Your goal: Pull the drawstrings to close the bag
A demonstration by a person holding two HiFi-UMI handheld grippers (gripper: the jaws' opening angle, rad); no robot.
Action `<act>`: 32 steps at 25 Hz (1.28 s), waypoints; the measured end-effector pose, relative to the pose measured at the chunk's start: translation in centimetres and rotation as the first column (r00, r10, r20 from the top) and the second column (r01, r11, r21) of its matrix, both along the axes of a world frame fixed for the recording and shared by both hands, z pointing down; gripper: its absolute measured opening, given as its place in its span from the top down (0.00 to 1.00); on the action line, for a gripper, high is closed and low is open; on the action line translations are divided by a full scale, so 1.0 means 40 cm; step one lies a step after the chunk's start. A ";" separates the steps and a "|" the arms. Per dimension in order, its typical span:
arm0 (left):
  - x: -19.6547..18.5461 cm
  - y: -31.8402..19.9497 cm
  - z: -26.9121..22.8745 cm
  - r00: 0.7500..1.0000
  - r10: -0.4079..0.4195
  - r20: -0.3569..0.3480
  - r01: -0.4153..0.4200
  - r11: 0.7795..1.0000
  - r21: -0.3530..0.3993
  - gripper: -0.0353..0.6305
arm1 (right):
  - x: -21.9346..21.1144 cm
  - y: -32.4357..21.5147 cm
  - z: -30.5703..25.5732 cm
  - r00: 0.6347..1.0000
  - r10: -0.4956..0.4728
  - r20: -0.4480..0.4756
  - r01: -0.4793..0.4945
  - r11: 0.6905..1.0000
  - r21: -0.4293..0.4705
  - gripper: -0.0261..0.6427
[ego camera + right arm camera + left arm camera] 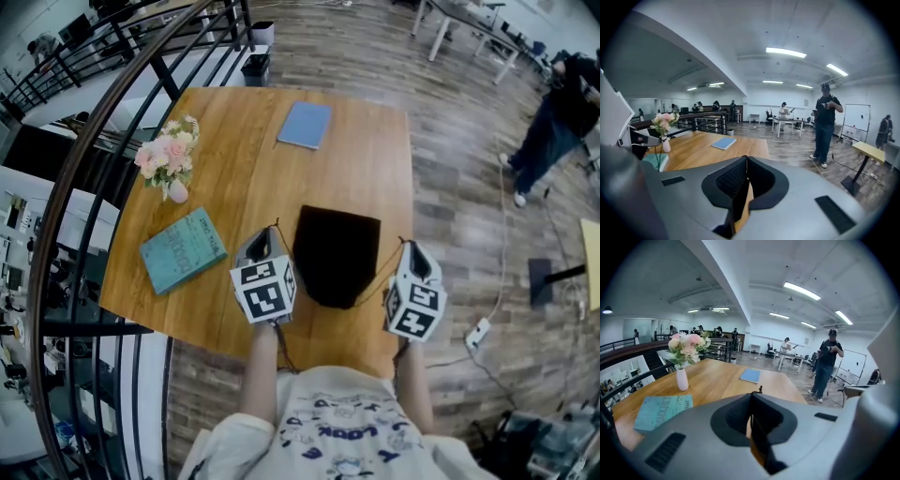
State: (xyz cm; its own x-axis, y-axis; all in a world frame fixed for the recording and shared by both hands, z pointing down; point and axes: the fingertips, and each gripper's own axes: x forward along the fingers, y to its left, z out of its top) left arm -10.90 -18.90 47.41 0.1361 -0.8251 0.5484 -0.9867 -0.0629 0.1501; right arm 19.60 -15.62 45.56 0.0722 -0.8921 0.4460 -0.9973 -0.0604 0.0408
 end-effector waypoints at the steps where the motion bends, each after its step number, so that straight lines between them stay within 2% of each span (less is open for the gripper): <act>1: 0.024 0.001 -0.005 1.000 0.024 -0.007 -0.024 1.000 0.005 0.94 | -0.022 0.000 -0.007 1.000 -0.029 0.003 0.029 1.000 0.005 0.95; 4: 0.089 0.017 -0.019 0.996 0.091 -0.020 -0.091 0.996 0.009 0.94 | -0.072 0.009 -0.022 0.994 -0.092 0.053 0.091 0.996 0.017 0.95; 9: 0.171 0.035 -0.054 0.983 0.164 -0.086 -0.159 0.986 0.055 0.90 | -0.117 0.018 -0.039 0.985 -0.133 0.110 0.128 0.990 0.051 0.95; 10: 0.184 0.039 -0.061 0.980 0.174 -0.096 -0.168 0.984 0.066 0.89 | -0.125 0.018 -0.043 0.983 -0.140 0.120 0.134 0.989 0.059 0.93; 12: 0.204 0.048 -0.078 0.975 0.190 -0.117 -0.180 0.979 0.092 0.87 | -0.144 0.020 -0.052 0.978 -0.155 0.141 0.146 0.986 0.076 0.80; 13: 0.213 0.052 -0.089 0.972 0.198 -0.126 -0.185 0.977 0.108 0.87 | -0.151 0.021 -0.058 0.976 -0.160 0.145 0.149 0.985 0.085 0.79; 23: 0.256 0.069 -0.144 0.961 0.244 -0.130 -0.218 0.958 0.186 0.87 | -0.159 0.031 -0.112 0.979 -0.150 0.137 0.124 0.976 0.178 0.80; 29: 0.262 0.067 -0.163 0.965 0.246 -0.097 -0.220 0.950 0.221 0.87 | -0.155 0.038 -0.122 0.981 -0.151 0.120 0.126 0.973 0.191 0.91; 32: 0.266 0.066 -0.164 0.966 0.247 -0.071 -0.225 0.947 0.228 0.87 | -0.154 0.035 -0.124 0.982 -0.155 0.106 0.132 0.972 0.195 0.92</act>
State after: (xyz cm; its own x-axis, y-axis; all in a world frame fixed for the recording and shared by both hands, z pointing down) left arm -0.25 -16.25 40.85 0.3851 -0.8601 0.3345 -0.9208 -0.3340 0.2014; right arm 13.44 -14.23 40.61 -0.1060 -0.9573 0.2690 -0.9931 0.0883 -0.0773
